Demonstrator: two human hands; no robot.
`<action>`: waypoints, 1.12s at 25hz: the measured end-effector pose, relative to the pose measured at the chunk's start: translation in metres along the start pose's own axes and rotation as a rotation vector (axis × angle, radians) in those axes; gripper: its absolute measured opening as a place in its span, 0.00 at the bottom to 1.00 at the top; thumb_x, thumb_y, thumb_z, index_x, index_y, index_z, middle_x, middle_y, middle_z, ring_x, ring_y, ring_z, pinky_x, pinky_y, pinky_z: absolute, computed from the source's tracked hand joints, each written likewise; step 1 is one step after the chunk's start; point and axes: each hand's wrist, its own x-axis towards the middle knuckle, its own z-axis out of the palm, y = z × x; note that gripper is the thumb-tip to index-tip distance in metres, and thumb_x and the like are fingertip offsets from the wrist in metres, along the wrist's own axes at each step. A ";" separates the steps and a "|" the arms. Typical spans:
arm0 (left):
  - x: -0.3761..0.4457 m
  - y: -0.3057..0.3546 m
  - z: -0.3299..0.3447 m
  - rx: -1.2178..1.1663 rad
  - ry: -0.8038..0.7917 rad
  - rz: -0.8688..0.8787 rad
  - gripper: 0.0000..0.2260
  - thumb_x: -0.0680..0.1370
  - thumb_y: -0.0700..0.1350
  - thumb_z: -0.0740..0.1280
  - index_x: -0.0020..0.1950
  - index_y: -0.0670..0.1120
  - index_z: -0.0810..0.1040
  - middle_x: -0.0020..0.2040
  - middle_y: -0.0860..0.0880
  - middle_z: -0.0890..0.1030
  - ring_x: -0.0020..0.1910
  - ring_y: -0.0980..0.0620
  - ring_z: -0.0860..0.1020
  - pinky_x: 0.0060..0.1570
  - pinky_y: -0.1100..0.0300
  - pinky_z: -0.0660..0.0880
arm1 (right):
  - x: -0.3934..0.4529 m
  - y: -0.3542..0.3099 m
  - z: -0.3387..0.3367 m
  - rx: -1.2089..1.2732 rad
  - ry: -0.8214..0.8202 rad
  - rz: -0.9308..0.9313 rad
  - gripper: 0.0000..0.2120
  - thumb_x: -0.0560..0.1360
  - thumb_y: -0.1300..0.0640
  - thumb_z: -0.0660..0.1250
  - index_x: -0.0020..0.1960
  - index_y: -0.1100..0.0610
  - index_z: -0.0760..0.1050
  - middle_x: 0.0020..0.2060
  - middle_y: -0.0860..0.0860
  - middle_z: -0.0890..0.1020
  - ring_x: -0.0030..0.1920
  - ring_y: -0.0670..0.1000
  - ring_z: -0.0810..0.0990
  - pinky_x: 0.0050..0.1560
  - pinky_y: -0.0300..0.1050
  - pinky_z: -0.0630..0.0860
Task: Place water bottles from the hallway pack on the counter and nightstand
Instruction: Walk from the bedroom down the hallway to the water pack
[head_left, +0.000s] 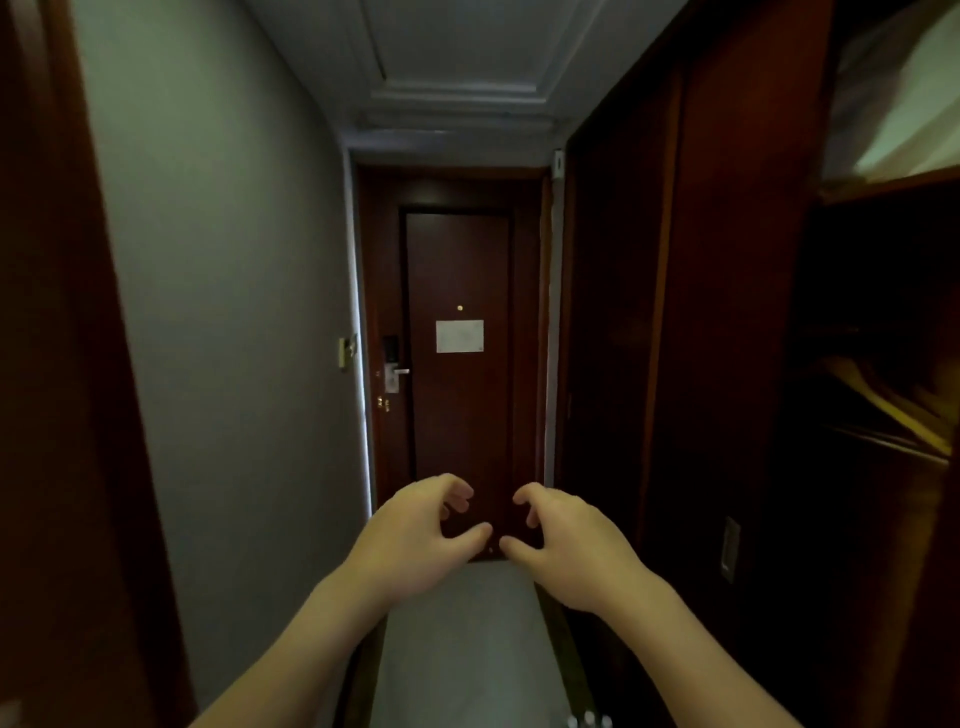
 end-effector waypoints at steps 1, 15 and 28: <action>0.022 -0.006 0.008 0.007 -0.002 0.009 0.21 0.74 0.58 0.70 0.65 0.54 0.76 0.57 0.59 0.79 0.54 0.61 0.77 0.55 0.62 0.77 | 0.019 0.011 0.003 -0.004 0.012 0.007 0.27 0.75 0.40 0.66 0.72 0.46 0.66 0.59 0.44 0.78 0.54 0.45 0.78 0.53 0.44 0.78; 0.364 -0.090 0.167 0.064 -0.036 0.062 0.20 0.73 0.56 0.72 0.61 0.49 0.80 0.55 0.54 0.83 0.52 0.57 0.80 0.54 0.56 0.79 | 0.332 0.230 0.055 -0.010 0.052 0.060 0.28 0.74 0.39 0.67 0.70 0.49 0.69 0.61 0.49 0.80 0.58 0.51 0.80 0.54 0.51 0.80; 0.570 -0.203 0.262 -0.078 -0.140 0.201 0.19 0.73 0.56 0.71 0.60 0.50 0.80 0.54 0.55 0.83 0.53 0.57 0.80 0.55 0.54 0.79 | 0.510 0.326 0.117 -0.034 0.117 0.218 0.28 0.73 0.39 0.68 0.69 0.50 0.70 0.58 0.49 0.81 0.54 0.51 0.81 0.51 0.50 0.80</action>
